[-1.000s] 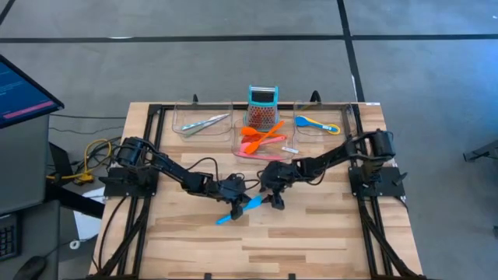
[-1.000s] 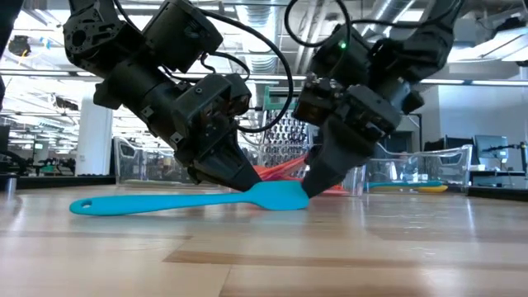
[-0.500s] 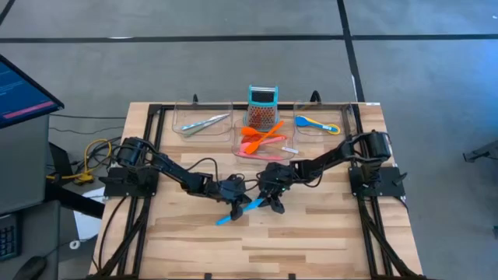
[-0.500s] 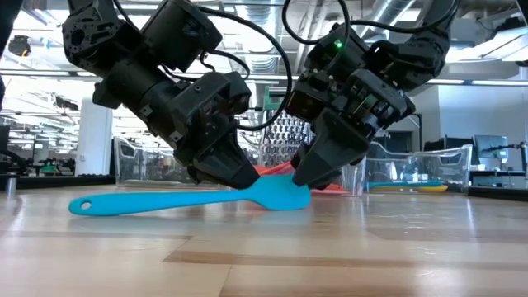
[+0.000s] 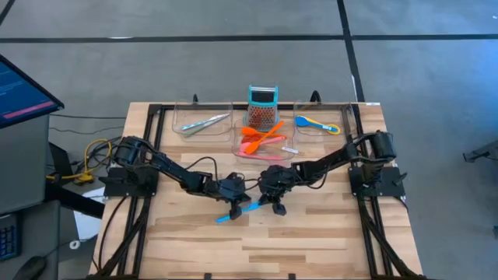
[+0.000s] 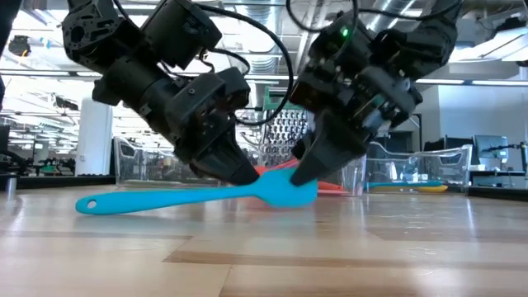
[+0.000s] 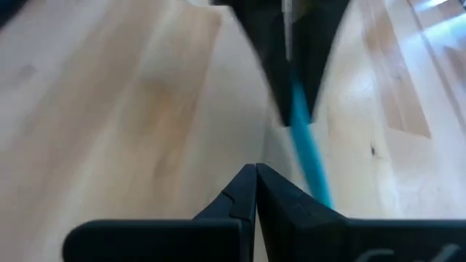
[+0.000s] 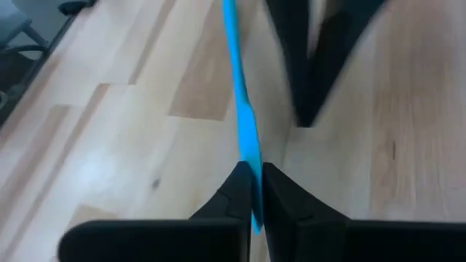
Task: Pick & Place Kitchen Items
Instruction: Put the blue spatula into the middle transparent bin
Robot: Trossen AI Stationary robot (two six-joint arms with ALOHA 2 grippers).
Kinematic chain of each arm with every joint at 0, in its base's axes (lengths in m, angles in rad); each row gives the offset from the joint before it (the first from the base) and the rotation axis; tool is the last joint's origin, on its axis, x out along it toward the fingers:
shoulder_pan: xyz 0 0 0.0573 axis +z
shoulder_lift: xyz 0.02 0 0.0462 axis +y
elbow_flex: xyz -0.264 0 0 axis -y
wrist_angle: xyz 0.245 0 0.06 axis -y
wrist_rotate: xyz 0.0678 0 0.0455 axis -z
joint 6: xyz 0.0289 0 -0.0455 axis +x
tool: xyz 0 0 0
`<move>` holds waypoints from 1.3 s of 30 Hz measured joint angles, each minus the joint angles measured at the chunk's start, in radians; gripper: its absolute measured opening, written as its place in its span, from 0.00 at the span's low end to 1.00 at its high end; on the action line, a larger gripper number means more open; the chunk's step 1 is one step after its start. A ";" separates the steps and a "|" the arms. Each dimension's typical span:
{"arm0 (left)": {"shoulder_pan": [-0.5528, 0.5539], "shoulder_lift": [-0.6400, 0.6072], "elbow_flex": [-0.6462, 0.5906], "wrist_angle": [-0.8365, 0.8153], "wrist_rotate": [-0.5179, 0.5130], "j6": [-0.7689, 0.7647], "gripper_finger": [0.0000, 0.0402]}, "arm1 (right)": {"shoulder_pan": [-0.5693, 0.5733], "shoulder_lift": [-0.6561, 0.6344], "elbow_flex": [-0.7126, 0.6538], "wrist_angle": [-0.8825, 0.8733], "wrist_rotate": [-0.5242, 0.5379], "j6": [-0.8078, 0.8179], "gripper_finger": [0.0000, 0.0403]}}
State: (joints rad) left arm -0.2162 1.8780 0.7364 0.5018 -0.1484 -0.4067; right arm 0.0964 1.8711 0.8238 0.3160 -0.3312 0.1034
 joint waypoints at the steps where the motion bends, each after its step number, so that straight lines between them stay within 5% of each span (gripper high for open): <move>1: 0.005 -0.013 0.000 -0.010 -0.005 0.015 0.00 | 0.004 -0.019 0.000 -0.019 0.003 -0.005 0.01; 7: 0.046 -0.168 0.000 -0.170 -0.093 0.112 0.00 | 0.030 -0.218 0.000 -0.289 0.116 -0.035 0.01; 20: 0.066 -0.648 -0.257 -0.302 -0.223 0.096 0.00 | 0.024 -0.704 0.076 -0.745 0.685 -0.104 0.01; 32: 0.060 -0.748 -0.360 -0.298 -0.227 0.010 0.00 | -0.224 -0.522 0.135 -0.801 0.720 -0.148 0.01; 39: 0.060 -0.748 -0.360 -0.298 -0.226 0.012 0.00 | -0.289 -0.397 0.135 -0.755 0.601 -0.113 0.01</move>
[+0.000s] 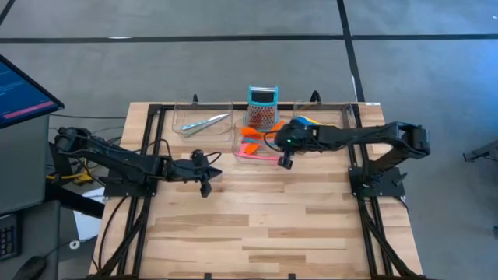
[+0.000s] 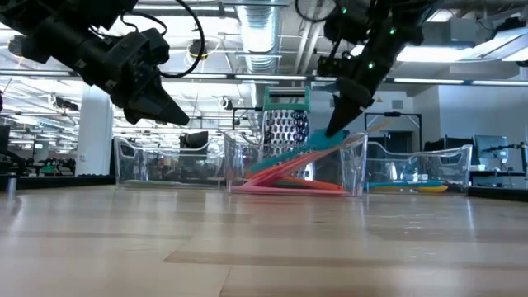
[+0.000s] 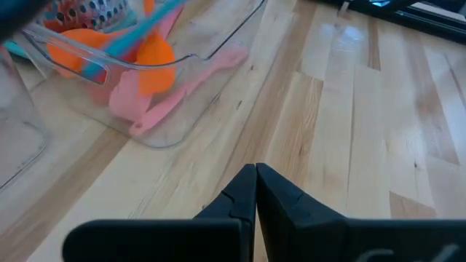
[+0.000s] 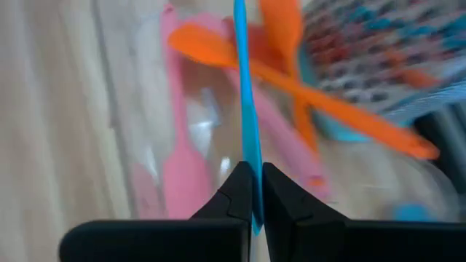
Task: Pick & Place Kitchen Items
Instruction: Put the blue spatula into the middle transparent bin, then return to Home Position
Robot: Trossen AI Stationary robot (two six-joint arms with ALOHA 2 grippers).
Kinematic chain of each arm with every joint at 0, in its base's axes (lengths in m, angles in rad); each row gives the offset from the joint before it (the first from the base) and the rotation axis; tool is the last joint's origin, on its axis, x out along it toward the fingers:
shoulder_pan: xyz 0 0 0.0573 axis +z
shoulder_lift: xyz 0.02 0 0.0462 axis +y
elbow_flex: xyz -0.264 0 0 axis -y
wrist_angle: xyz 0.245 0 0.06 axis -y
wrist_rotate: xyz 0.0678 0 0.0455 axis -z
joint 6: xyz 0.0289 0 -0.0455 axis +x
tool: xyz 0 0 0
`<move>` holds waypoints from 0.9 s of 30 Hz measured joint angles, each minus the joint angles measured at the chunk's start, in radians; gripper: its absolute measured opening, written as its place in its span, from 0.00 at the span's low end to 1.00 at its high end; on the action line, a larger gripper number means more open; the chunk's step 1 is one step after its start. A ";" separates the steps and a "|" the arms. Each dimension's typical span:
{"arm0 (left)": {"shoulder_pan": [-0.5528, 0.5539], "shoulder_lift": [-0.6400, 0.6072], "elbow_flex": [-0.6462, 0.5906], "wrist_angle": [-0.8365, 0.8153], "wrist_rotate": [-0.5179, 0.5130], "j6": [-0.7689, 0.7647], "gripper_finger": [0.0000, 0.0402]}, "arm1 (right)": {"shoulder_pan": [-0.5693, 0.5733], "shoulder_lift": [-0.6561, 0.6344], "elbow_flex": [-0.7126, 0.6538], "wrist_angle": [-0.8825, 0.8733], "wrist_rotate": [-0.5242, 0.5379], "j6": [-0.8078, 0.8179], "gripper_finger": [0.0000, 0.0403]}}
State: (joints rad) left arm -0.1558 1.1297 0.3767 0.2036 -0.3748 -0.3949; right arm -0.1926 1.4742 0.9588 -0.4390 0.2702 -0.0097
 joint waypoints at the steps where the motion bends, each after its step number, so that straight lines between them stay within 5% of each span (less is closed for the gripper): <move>1: 0.000 0.000 0.000 0.001 0.000 0.000 0.00 | -0.001 0.015 0.000 0.004 -0.024 0.000 0.01; 6: 0.000 0.000 0.000 0.002 0.000 0.001 0.00 | 0.002 0.038 0.002 0.030 -0.054 0.000 0.06; 15: 0.000 0.000 0.000 0.006 0.001 0.013 0.00 | 0.019 -0.028 0.116 -0.055 -0.037 -0.038 0.40; 19: 0.000 -0.024 0.001 0.007 0.003 0.085 0.00 | 0.039 -0.080 0.207 -0.186 -0.039 -0.019 0.48; 23: -0.015 -0.083 0.000 0.006 0.003 0.188 0.00 | 0.079 -0.152 0.207 -0.286 -0.066 0.039 0.37; 27: -0.039 -0.156 0.000 -0.004 0.003 0.245 0.00 | 0.133 -0.234 0.134 -0.288 -0.064 0.038 0.08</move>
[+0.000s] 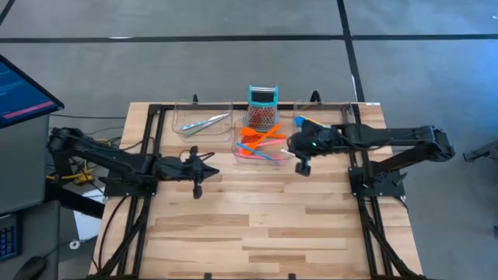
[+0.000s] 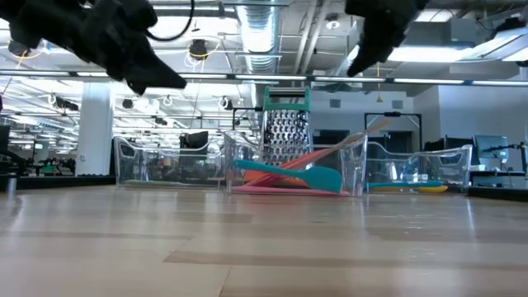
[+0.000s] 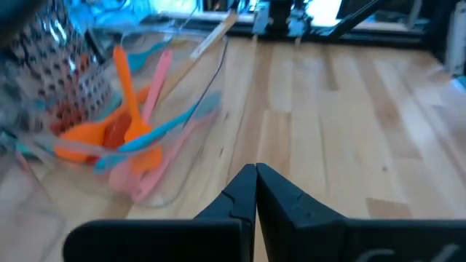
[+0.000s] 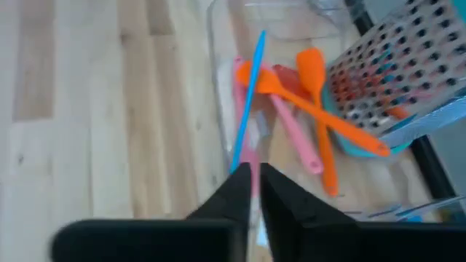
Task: Pick & Place Kitchen Items
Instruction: Return to Home Position
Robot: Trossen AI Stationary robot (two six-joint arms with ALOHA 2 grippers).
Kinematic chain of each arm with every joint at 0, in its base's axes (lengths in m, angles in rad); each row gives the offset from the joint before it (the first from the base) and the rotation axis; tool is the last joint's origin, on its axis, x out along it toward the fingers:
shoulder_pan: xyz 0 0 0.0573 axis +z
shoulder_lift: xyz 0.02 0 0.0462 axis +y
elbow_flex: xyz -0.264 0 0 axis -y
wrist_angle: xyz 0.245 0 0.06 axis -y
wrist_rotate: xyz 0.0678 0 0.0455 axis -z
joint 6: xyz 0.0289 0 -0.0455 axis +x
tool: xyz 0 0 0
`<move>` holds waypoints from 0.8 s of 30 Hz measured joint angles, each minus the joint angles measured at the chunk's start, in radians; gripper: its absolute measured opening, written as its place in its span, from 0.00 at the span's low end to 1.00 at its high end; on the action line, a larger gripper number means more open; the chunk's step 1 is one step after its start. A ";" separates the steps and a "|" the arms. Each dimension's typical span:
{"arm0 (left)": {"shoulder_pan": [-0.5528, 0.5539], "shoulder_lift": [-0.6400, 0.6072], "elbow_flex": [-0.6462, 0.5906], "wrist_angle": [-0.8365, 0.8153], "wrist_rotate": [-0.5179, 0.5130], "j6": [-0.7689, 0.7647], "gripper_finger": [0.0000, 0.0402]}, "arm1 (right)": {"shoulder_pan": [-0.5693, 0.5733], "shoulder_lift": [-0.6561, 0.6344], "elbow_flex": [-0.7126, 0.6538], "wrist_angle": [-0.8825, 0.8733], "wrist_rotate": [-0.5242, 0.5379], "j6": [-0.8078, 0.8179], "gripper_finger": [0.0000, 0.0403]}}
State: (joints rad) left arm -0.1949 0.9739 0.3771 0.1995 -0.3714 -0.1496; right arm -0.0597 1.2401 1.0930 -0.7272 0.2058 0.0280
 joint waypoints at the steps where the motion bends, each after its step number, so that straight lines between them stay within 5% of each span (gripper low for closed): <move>1: -0.008 -0.021 0.000 -0.010 -0.001 0.009 0.00 | 0.015 -0.020 -0.023 0.007 0.001 0.000 0.04; 13: -0.107 -0.310 0.000 -0.255 -0.004 0.074 0.00 | 0.203 -0.368 -0.331 0.199 0.113 0.072 0.00; 24: -0.128 -0.478 0.000 -0.351 -0.051 0.139 0.00 | 0.239 -0.676 -0.570 0.402 0.122 0.049 0.00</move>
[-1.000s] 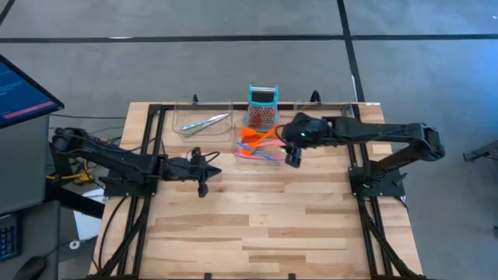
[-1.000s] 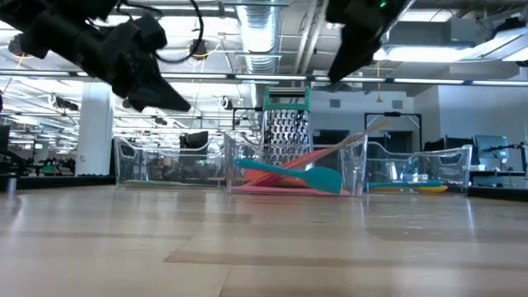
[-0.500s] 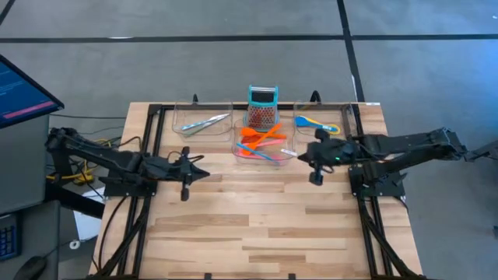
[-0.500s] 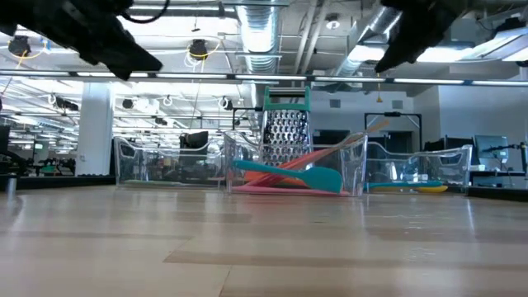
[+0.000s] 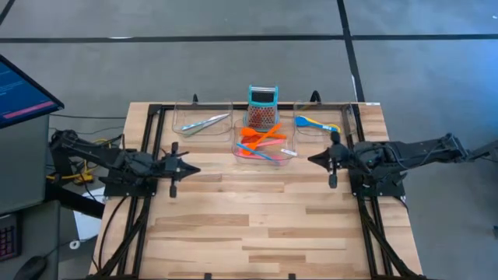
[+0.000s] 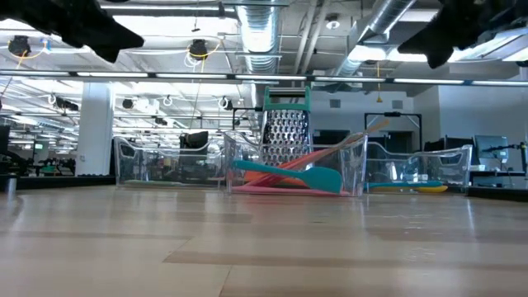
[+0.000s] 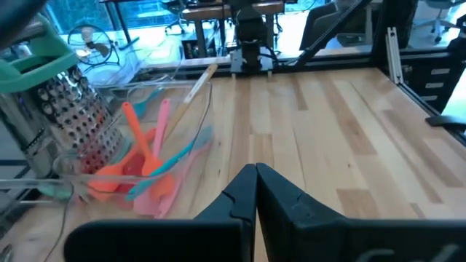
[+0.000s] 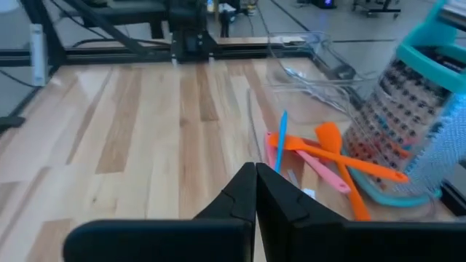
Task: Pick & Place Kitchen Items
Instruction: Return to Home Position
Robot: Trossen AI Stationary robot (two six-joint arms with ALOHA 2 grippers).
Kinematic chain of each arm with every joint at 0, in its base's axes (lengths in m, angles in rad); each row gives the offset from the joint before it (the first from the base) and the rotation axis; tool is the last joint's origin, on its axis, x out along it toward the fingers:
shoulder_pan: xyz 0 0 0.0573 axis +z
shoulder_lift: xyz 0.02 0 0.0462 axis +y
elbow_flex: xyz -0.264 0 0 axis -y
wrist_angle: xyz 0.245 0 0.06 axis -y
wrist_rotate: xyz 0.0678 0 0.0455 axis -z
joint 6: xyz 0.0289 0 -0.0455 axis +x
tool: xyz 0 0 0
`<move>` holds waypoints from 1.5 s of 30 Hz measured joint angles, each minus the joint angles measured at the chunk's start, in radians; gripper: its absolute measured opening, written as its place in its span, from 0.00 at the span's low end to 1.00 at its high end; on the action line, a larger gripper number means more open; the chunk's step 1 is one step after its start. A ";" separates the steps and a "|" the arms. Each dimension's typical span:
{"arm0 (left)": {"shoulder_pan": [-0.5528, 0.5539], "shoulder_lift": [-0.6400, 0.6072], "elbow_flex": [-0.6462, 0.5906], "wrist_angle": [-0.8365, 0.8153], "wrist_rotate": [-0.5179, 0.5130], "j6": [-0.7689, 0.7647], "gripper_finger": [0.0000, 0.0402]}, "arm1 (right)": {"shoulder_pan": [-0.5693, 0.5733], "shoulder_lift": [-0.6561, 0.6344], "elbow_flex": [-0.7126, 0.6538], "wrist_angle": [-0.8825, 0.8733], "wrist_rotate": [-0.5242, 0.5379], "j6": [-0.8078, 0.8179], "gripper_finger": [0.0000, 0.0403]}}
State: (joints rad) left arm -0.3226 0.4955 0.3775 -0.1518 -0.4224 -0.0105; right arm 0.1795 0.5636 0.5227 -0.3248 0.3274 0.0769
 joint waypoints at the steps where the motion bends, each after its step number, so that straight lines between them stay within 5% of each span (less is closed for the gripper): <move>1: 0.000 -0.011 -0.004 -0.009 0.000 0.000 0.00 | 0.000 -0.015 -0.011 -0.001 0.012 0.000 0.00; 11: 0.000 -0.170 -0.185 0.015 0.001 -0.076 0.00 | 0.005 -0.155 -0.091 0.017 0.028 0.002 0.00; 26: 0.000 -0.377 -0.286 0.055 0.000 0.064 0.00 | 0.005 -0.399 -0.239 0.053 0.043 -0.006 0.00; 34: 0.000 -0.397 -0.318 0.057 0.001 0.056 0.00 | 0.005 -0.557 -0.314 0.080 0.042 0.007 0.00; 45: 0.000 -0.396 -0.325 0.076 0.075 0.032 0.00 | 0.050 -0.554 -0.442 0.157 0.001 0.082 0.00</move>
State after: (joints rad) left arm -0.3225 0.0990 0.0525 -0.0757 -0.3477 0.0216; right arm 0.2291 0.0099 0.0810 -0.1681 0.3286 0.1589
